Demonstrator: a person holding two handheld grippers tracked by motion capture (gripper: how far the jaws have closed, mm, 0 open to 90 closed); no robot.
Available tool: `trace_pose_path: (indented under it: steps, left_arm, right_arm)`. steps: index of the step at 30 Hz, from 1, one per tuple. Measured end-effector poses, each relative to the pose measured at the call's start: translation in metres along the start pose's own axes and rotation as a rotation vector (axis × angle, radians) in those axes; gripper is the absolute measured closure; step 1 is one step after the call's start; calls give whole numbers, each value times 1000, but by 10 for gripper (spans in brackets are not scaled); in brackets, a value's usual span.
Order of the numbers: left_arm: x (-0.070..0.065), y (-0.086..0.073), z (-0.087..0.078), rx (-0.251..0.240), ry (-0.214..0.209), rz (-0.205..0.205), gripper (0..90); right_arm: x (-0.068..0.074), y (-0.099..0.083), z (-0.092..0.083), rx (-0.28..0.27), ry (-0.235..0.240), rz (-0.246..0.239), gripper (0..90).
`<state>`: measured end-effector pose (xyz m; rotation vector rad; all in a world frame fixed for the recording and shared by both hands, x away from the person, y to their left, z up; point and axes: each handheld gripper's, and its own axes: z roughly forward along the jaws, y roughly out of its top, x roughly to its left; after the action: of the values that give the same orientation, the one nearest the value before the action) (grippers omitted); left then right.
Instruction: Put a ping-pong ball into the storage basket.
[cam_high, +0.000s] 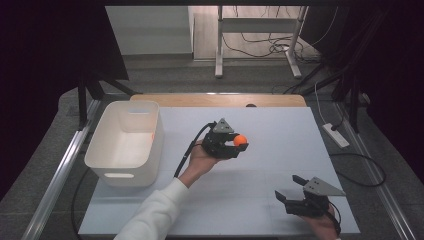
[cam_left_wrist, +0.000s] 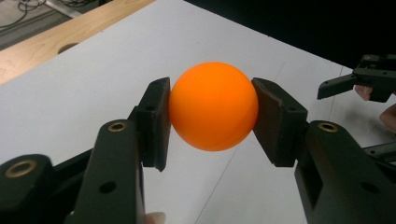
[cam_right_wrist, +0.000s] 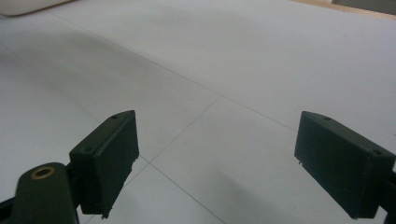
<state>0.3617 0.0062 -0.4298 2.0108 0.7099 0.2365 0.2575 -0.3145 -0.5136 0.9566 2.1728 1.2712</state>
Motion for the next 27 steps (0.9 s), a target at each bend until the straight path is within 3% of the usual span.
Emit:
trace_pose_path:
  steps: [14,27]
  left_arm:
    - [0,3,-27,-39,27,10,503]
    - [4,1,-41,-54,45,9,503]
  right_arm:
    - [-1,-1,1,4,2,1,135]
    - [-1,-1,1,7,-3,3,136]
